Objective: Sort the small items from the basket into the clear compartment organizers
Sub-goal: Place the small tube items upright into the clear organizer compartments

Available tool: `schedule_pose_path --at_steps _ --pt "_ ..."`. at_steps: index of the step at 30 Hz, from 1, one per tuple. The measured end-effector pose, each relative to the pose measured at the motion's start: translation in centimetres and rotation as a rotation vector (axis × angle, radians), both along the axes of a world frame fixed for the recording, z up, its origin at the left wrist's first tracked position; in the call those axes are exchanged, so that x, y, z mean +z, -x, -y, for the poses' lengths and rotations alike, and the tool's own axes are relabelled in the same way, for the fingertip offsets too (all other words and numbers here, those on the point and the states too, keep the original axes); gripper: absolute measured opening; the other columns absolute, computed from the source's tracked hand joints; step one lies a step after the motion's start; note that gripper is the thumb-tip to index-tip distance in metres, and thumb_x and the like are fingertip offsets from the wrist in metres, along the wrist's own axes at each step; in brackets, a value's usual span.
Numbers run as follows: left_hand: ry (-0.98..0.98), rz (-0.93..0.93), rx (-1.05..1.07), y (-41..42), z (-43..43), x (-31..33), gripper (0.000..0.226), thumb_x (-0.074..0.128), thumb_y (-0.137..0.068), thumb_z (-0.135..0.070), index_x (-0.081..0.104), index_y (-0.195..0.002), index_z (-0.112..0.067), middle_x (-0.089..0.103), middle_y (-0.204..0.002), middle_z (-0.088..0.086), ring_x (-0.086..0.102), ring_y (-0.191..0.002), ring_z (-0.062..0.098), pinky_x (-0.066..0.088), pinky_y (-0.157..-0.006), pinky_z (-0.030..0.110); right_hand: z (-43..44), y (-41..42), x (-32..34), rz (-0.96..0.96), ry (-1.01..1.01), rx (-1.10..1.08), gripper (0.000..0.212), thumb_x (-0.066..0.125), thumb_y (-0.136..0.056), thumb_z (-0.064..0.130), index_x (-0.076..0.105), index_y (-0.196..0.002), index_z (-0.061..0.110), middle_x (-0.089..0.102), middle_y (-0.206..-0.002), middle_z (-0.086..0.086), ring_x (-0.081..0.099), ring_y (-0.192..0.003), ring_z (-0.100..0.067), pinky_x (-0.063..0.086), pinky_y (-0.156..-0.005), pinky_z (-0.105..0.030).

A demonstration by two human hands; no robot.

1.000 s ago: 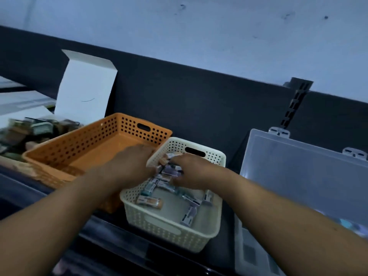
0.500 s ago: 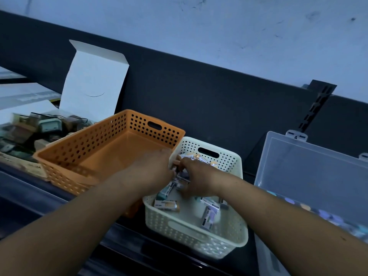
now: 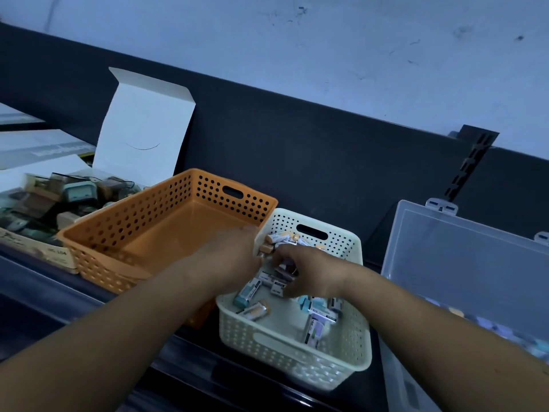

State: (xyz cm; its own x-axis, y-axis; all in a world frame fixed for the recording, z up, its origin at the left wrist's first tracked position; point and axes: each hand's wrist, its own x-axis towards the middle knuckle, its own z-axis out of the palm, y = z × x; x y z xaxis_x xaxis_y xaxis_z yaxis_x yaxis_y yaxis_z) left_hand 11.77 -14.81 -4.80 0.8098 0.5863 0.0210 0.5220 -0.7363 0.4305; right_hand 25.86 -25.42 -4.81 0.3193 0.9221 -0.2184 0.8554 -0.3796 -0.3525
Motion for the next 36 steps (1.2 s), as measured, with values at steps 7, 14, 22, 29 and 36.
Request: schedule_pose_path --at_steps 7,14,22,29,36 --pt "-0.191 0.019 -0.011 0.1 0.2 0.2 0.053 0.057 -0.089 -0.042 0.041 -0.137 -0.027 0.053 -0.127 -0.005 0.050 -0.115 0.016 0.045 -0.098 0.036 0.7 -0.2 -0.1 -0.006 -0.010 0.008 0.053 0.071 -0.079 0.008 0.051 -0.123 0.029 0.054 -0.124 0.003 0.054 -0.107 -0.017 0.049 -0.084 -0.031" --pt "-0.112 0.240 -0.033 -0.7 3.3 2.6 0.052 0.055 -0.092 -0.041 0.039 -0.140 -0.029 0.050 -0.136 -0.006 0.049 -0.119 0.012 0.044 -0.097 0.033 3.0 -0.9 2.4 -0.456 -0.353 -0.128 0.044 0.069 -0.080 -0.006 0.055 -0.112 0.021 0.064 -0.098 -0.005 0.062 -0.069 -0.007 0.047 -0.053 -0.014" --pt "0.637 0.437 -0.041 -4.6 10.0 4.7 0.017 0.066 -0.088 -0.013 0.058 -0.102 -0.017 0.070 -0.083 0.007 0.070 -0.070 0.017 0.059 -0.073 0.035 9.8 -2.8 4.5 -0.682 -0.598 -0.138 0.041 0.067 -0.080 -0.010 0.054 -0.106 0.019 0.060 -0.071 -0.003 0.056 -0.064 -0.013 0.049 -0.062 -0.026" --pt "0.854 0.495 -0.054 -8.7 15.3 5.6 0.016 0.051 -0.096 -0.008 0.067 -0.093 -0.013 0.065 -0.071 0.005 0.059 -0.059 0.013 0.051 -0.054 0.024 19.7 -6.8 6.4 -0.966 -0.617 -0.346 0.029 0.056 -0.087 -0.008 0.052 -0.105 0.014 0.055 -0.066 -0.009 0.055 -0.059 -0.022 0.040 -0.045 -0.023" --pt "1.084 0.469 -0.096 -13.1 21.1 5.4 0.018 0.067 -0.082 0.002 0.052 -0.077 -0.008 0.063 -0.062 0.007 0.063 -0.056 0.015 0.055 -0.054 0.025 28.1 -9.9 6.2 -0.825 -0.591 -0.511 0.016 0.041 -0.101 0.013 0.056 -0.100 0.017 0.059 -0.063 -0.003 0.041 -0.046 -0.011 0.027 -0.042 -0.021"
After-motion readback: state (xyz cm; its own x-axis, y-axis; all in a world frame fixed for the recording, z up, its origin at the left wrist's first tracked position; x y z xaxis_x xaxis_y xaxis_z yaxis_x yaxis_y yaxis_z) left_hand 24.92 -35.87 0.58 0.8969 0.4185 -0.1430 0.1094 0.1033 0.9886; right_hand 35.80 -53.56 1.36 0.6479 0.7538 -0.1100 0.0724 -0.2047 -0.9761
